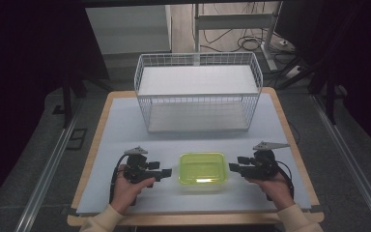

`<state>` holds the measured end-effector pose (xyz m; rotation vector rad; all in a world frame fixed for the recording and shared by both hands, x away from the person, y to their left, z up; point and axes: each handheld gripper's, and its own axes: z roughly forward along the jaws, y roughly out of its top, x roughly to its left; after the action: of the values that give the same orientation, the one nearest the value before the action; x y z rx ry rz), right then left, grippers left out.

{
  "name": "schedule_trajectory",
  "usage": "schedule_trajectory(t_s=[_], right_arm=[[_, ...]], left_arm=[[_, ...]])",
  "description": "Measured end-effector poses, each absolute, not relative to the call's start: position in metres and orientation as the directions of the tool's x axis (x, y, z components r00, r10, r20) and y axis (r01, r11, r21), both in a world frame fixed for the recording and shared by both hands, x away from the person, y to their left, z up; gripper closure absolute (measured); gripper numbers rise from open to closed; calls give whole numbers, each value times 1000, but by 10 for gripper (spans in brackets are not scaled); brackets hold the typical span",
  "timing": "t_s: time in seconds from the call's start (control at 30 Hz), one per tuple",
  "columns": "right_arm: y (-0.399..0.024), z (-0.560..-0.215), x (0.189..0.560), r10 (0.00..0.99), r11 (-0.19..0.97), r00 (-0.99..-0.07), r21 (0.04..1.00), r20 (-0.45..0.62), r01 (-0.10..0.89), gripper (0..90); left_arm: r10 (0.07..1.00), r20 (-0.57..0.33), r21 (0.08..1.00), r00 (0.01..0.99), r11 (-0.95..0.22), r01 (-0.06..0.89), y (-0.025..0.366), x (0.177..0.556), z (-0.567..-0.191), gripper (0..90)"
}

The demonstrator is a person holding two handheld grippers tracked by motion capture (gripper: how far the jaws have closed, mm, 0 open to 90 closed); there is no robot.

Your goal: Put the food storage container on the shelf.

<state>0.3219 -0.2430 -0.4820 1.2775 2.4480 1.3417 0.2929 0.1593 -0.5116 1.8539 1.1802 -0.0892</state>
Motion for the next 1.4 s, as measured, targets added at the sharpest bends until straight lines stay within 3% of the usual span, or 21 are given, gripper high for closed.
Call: schedule_trajectory(t_s=[0.33, 0.83, 1.0, 1.03, 1.07, 1.1, 1.4], right_arm=[[-235, -493, 344, 658, 225, -615, 666, 435, 711, 413], [-231, -502, 346, 638, 193, -566, 602, 522, 774, 530], [-232, -504, 346, 620, 181, -550, 580, 560, 794, 616], [-231, -505, 347, 616, 185, -546, 570, 568, 801, 663], [-231, -505, 347, 616, 185, -546, 570, 568, 801, 663], [-231, -509, 347, 602, 181, -537, 554, 591, 813, 681], [-238, -508, 344, 544, 92, -474, 512, 692, 854, 797]], left_arm=[[650, -579, 599, 493, -71, 797, 154, 307, -518, 308], [567, -686, 537, 457, -30, 843, 136, 316, -528, 406], [545, -701, 522, 459, -47, 852, 130, 317, -531, 508], [547, -701, 519, 457, -49, 853, 130, 316, -532, 591], [548, -700, 519, 457, -49, 853, 129, 316, -532, 591], [542, -706, 517, 456, -45, 855, 129, 316, -532, 684], [505, -730, 524, 461, -21, 852, 133, 312, -526, 786]])
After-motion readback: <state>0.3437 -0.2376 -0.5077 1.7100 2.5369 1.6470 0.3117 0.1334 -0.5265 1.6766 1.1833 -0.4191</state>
